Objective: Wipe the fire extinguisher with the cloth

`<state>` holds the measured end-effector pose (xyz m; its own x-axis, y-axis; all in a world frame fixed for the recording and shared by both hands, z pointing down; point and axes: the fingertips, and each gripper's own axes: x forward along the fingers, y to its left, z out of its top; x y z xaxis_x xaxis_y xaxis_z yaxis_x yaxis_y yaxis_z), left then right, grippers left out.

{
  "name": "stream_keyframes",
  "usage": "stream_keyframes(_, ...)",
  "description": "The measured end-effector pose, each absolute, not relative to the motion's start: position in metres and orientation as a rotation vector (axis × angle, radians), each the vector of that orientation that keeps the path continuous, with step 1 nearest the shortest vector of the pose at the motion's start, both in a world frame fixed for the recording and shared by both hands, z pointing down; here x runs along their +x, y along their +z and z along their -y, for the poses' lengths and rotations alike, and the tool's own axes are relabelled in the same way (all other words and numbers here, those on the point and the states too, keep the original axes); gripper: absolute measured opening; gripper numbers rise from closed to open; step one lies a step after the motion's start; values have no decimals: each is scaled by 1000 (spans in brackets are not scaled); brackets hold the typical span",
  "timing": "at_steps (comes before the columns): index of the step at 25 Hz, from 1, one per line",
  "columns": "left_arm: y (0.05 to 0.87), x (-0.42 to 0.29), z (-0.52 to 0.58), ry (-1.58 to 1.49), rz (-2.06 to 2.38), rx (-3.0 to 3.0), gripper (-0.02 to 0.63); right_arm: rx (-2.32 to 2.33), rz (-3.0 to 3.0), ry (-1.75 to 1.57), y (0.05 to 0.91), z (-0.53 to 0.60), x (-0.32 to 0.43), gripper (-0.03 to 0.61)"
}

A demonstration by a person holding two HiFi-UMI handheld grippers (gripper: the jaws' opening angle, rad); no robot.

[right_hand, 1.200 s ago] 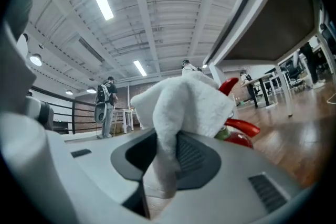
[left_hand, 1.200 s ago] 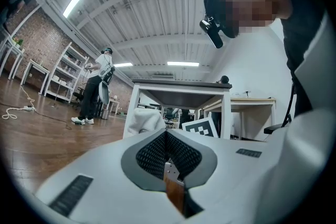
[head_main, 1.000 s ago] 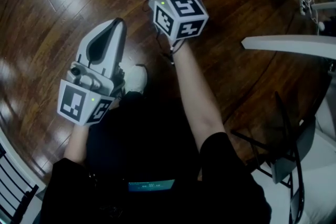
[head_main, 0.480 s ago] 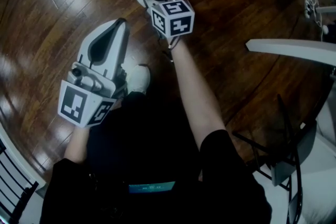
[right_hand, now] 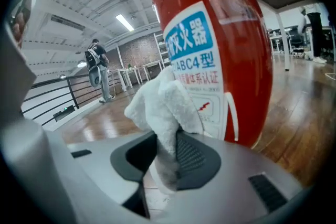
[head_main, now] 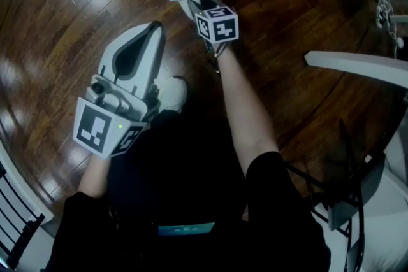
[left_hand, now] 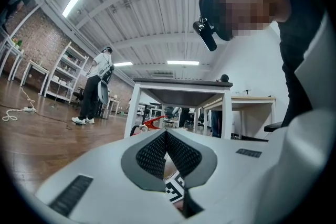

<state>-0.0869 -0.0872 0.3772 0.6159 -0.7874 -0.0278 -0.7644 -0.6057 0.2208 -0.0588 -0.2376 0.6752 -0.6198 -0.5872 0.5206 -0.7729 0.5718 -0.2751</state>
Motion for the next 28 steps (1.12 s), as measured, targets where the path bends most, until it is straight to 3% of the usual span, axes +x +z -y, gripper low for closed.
stream_keyframes(6, 375, -90, 88, -180, 1302, 2651, 0, 1093, 2514, 667, 653, 234, -62, 117)
stream_keyframes(12, 374, -90, 87, -187, 1318, 2647, 0, 1134, 2788, 523, 550, 214, -55, 117)
stream_keyframes(18, 365, -94, 88, -188, 1363, 2667, 0, 1297, 2908, 421, 466, 188, -5, 117)
stream_keyframes(28, 336, -109, 96, -131, 1390, 2711, 0, 1451, 2846, 345, 423, 151, 50, 117)
